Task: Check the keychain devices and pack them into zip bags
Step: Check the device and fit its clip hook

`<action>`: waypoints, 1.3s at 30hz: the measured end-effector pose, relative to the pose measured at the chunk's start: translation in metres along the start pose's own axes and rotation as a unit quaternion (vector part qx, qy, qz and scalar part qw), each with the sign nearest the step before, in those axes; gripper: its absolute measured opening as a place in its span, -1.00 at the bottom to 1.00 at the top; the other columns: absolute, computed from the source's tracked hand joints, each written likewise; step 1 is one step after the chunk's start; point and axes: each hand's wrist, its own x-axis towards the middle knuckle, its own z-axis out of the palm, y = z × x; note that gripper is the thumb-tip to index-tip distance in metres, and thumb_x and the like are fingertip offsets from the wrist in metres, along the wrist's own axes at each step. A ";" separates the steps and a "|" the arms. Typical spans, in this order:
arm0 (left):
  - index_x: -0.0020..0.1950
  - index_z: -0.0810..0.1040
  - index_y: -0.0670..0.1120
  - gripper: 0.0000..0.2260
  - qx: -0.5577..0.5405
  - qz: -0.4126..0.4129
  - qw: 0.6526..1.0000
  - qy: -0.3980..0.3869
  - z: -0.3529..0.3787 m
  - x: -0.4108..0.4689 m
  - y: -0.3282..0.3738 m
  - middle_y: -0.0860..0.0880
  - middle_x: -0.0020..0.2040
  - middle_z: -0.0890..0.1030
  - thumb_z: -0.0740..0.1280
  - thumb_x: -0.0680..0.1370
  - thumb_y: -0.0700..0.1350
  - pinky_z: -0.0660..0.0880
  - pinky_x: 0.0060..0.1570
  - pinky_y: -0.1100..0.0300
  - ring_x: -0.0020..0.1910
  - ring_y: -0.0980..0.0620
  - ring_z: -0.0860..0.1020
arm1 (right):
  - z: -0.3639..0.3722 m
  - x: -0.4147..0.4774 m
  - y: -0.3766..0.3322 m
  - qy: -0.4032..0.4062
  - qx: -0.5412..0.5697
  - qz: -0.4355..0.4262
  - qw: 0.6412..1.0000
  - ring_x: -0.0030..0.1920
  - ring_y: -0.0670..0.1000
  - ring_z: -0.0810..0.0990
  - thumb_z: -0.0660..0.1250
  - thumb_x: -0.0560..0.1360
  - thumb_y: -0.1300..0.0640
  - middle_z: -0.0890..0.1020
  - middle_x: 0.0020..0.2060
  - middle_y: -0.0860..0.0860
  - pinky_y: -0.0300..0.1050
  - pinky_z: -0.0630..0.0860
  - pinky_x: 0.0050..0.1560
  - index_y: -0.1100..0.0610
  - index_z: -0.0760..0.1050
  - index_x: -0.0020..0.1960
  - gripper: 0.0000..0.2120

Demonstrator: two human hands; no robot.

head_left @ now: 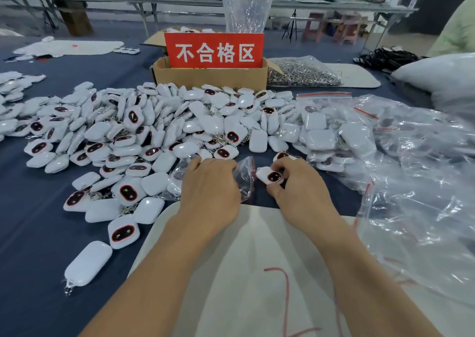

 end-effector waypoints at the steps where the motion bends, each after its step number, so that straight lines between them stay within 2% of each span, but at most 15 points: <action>1: -0.16 0.49 0.03 -0.86 0.003 -0.008 1.000 0.008 -0.001 0.000 0.001 0.09 -0.20 0.55 0.30 0.50 -0.21 0.27 0.38 0.02 -0.07 -0.04 0.50 | -0.002 -0.001 0.001 -0.004 -0.007 0.010 1.000 0.10 0.11 0.51 0.40 0.55 0.16 0.53 0.04 0.00 -0.04 0.37 0.05 0.10 0.55 0.19 -0.79; 4: 0.01 0.57 0.01 -0.80 -0.021 -0.022 0.998 0.058 0.002 -0.005 0.003 0.01 -0.16 0.56 0.37 0.47 -0.24 0.28 0.28 0.02 0.00 -0.11 0.50 | -0.005 -0.009 0.003 0.005 0.010 0.057 0.998 0.06 0.09 0.55 0.40 0.55 0.12 0.59 0.00 0.00 -0.04 0.45 0.05 0.05 0.56 0.09 -0.88; 6: 0.31 0.61 -0.01 -0.62 -0.078 -0.014 0.993 0.092 0.002 -0.007 0.007 -0.07 0.10 0.66 0.43 0.49 -0.22 0.33 0.36 0.01 0.20 -0.12 0.52 | -0.006 -0.014 0.003 0.027 0.038 0.081 0.996 0.03 0.06 0.57 0.41 0.51 0.15 0.59 -0.08 -0.06 -0.05 0.47 -0.02 -0.01 0.54 -0.04 -0.90; 8: 0.39 0.59 0.02 -0.57 -0.139 0.030 0.985 0.099 0.003 -0.006 0.013 0.01 0.29 0.62 0.44 0.52 -0.19 0.30 0.39 0.12 0.33 -0.02 0.47 | -0.006 -0.015 0.002 0.028 0.051 0.078 0.995 0.09 0.03 0.55 0.40 0.49 0.19 0.58 0.00 -0.08 -0.05 0.48 0.03 -0.03 0.55 0.01 -0.84; 13: 0.23 0.64 0.11 -0.49 -0.104 0.122 0.986 0.038 0.011 -0.008 0.028 0.09 -0.02 0.69 0.38 0.37 -0.33 0.27 0.20 0.23 0.02 0.00 0.49 | -0.001 -0.017 -0.008 0.003 -0.032 0.014 0.999 0.21 0.12 0.47 0.30 0.58 -0.10 0.54 0.14 0.01 0.07 0.47 0.18 -0.08 0.52 0.32 -0.67; 16: 0.53 0.37 0.25 -0.36 -0.129 0.054 0.990 -0.007 0.011 -0.005 0.021 0.21 0.17 0.68 0.35 0.52 -0.23 0.15 0.47 0.18 0.39 -0.01 0.37 | -0.002 -0.014 -0.006 -0.040 -0.067 -0.011 0.997 0.22 0.11 0.47 0.33 0.56 -0.08 0.48 0.11 -0.01 0.08 0.46 0.20 -0.14 0.47 0.39 -0.60; 18: 0.57 0.31 0.24 -0.35 -0.147 0.052 0.988 -0.009 0.010 -0.004 0.018 0.25 0.18 0.69 0.37 0.56 -0.21 0.03 0.43 0.30 0.45 0.06 0.21 | -0.004 -0.012 -0.004 -0.049 -0.054 0.000 0.997 0.18 0.08 0.49 0.39 0.52 -0.07 0.49 0.09 -0.04 0.05 0.48 0.17 -0.11 0.51 0.30 -0.64; 20: 0.57 0.36 0.18 -0.37 -0.151 0.059 0.987 0.018 0.008 -0.006 0.022 0.22 0.15 0.70 0.40 0.56 -0.22 0.06 0.35 0.31 0.35 0.12 0.20 | -0.006 -0.011 -0.004 -0.036 -0.007 0.019 0.999 0.05 0.02 0.54 0.48 0.45 -0.05 0.54 -0.01 -0.09 -0.02 0.50 0.03 -0.07 0.53 0.14 -0.70; 24: 0.45 0.52 0.08 -0.51 -0.090 0.051 0.992 0.069 0.006 -0.009 0.025 0.09 0.08 0.69 0.49 0.52 -0.04 0.23 0.21 0.19 0.16 -0.04 0.50 | -0.012 -0.012 -0.001 0.013 0.096 0.058 0.994 -0.16 -0.19 0.59 0.44 0.42 0.19 0.65 -0.22 -0.18 -0.45 0.41 -0.18 -0.06 0.62 -0.08 -0.84; 27: 0.05 0.73 0.07 -0.86 -0.044 0.084 0.992 0.085 0.008 -0.009 0.024 0.06 -0.09 0.69 0.49 0.50 0.00 0.22 0.13 0.12 0.04 -0.06 0.56 | -0.013 -0.013 -0.004 0.008 0.120 0.054 0.991 -0.10 -0.17 0.57 0.35 0.44 0.32 0.68 -0.10 -0.15 -0.57 0.35 -0.11 -0.03 0.67 0.09 -0.65; 29: -0.03 0.74 0.10 -0.92 -0.030 0.095 0.993 0.068 0.008 -0.008 0.022 0.10 -0.12 0.68 0.47 0.51 -0.02 0.22 0.13 0.12 0.03 -0.02 0.54 | -0.013 -0.013 -0.008 -0.029 0.093 0.010 0.995 0.12 -0.09 0.53 0.30 0.46 0.34 0.64 0.16 -0.09 -0.53 0.33 0.11 -0.01 0.60 0.33 -0.50; 31: -0.01 0.74 0.15 -0.85 -0.036 0.110 0.992 0.050 0.008 -0.004 0.020 0.11 -0.18 0.65 0.46 0.51 -0.09 0.20 0.14 0.17 0.00 -0.01 0.53 | -0.013 -0.010 -0.011 -0.084 0.025 -0.051 0.995 0.25 -0.01 0.49 0.27 0.49 0.35 0.61 0.27 -0.03 -0.21 0.35 0.34 0.02 0.57 0.38 -0.49; 32: -0.01 0.75 0.16 -0.81 -0.045 0.116 0.991 0.045 0.008 -0.003 0.020 0.09 -0.21 0.63 0.46 0.51 -0.13 0.19 0.13 0.18 -0.02 -0.02 0.54 | -0.013 -0.008 -0.010 -0.100 0.008 -0.063 0.993 0.25 0.01 0.49 0.27 0.50 0.33 0.61 0.26 -0.02 -0.14 0.35 0.33 0.02 0.57 0.36 -0.52; 36: -0.02 0.76 0.10 -0.81 -0.074 0.107 0.988 0.087 0.009 -0.004 0.022 0.03 -0.22 0.68 0.52 0.46 -0.17 0.21 0.11 0.18 -0.08 -0.07 0.57 | -0.018 -0.006 -0.001 -0.072 0.076 0.000 0.994 -0.04 -0.04 0.51 0.45 0.49 0.13 0.57 -0.05 -0.07 -0.24 0.35 -0.10 -0.04 0.57 0.09 -0.80; 39: 0.03 0.75 0.06 -0.84 -0.075 0.088 0.986 0.119 0.010 -0.006 0.025 0.00 -0.14 0.71 0.53 0.46 -0.08 0.22 0.15 0.17 -0.03 -0.08 0.59 | -0.017 -0.009 0.005 -0.007 0.110 0.025 0.994 -0.30 -0.08 0.44 0.53 0.42 0.10 0.52 -0.33 -0.08 -0.32 0.34 -0.30 0.01 0.45 -0.18 -0.77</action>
